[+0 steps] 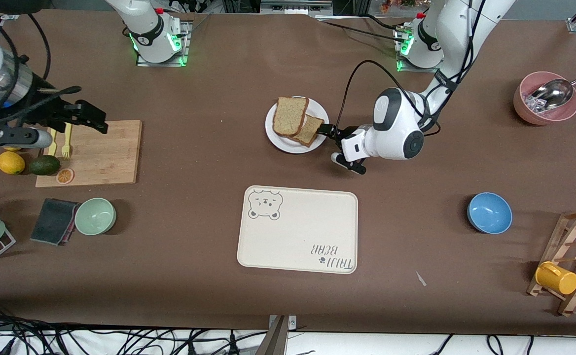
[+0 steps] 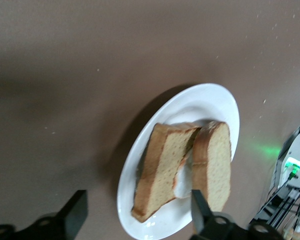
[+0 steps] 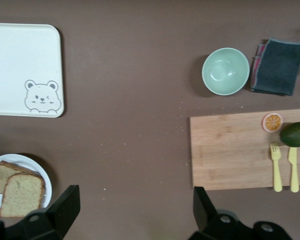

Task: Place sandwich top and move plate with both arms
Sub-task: 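Grasp the white plate rim with the left gripper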

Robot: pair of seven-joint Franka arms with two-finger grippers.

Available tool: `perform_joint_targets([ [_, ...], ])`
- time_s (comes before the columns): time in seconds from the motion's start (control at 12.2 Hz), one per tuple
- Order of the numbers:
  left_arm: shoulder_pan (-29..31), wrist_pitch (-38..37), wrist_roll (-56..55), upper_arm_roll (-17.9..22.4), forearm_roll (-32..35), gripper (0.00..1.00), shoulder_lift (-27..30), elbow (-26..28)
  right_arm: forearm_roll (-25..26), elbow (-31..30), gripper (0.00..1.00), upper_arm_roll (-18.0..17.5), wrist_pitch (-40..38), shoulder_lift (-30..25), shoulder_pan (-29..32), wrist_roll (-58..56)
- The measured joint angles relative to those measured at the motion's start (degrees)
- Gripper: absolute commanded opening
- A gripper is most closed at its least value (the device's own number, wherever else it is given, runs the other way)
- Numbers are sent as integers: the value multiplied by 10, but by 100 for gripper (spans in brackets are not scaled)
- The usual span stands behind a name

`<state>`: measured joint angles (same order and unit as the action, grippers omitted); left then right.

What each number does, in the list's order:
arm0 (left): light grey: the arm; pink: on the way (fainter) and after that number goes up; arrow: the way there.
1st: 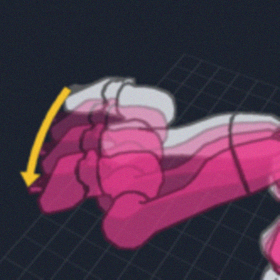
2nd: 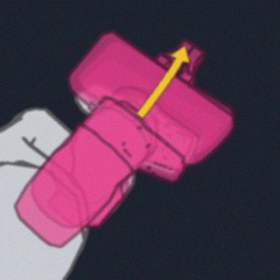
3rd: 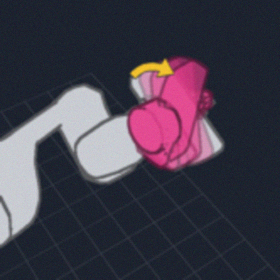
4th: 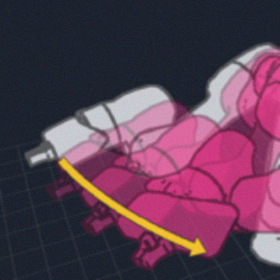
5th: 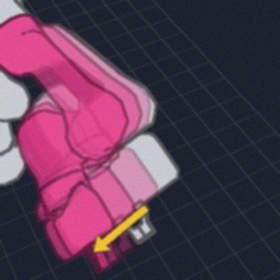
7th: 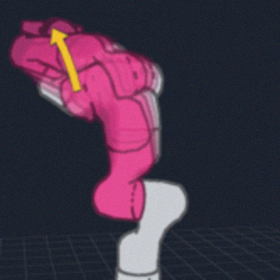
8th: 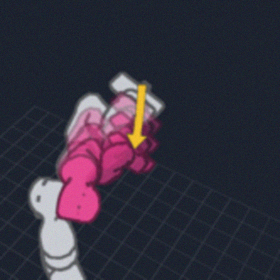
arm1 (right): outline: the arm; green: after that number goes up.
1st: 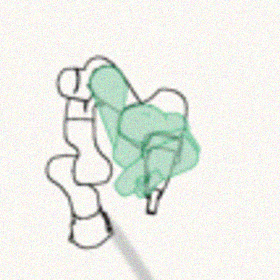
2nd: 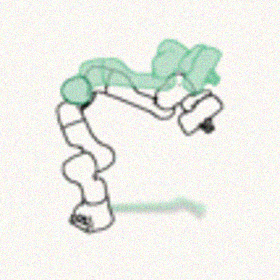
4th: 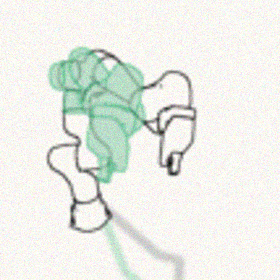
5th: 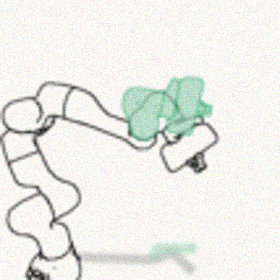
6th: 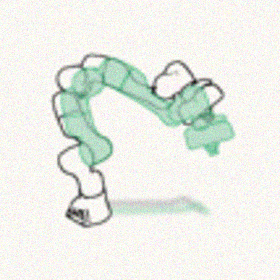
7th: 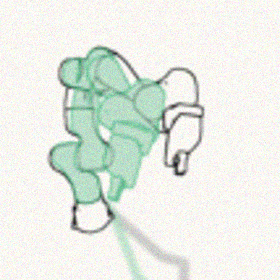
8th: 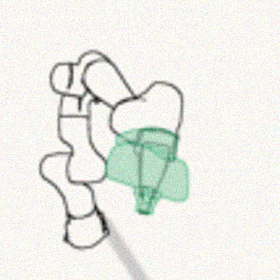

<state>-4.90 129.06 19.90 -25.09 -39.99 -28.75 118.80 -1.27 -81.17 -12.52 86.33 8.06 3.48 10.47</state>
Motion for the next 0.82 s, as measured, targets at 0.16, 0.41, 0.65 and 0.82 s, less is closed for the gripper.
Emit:
perform_joint_targets([
  [0.16,-3,17,41,0,-48,87,-15,6,0,-12,100,6,0,-5,2,-14],
  [0.41,-15,39,86,-1,-82,73,-36,12,0,-16,100,30,0,-8,2,-51],
  [0.65,-14,44,172,0,-134,58,-46,13,0,-32,100,52,0,-18,7,-82],
  [0.82,-14,53,203,0,-143,46,-55,13,0,-32,100,51,1,-18,7,-82],
])
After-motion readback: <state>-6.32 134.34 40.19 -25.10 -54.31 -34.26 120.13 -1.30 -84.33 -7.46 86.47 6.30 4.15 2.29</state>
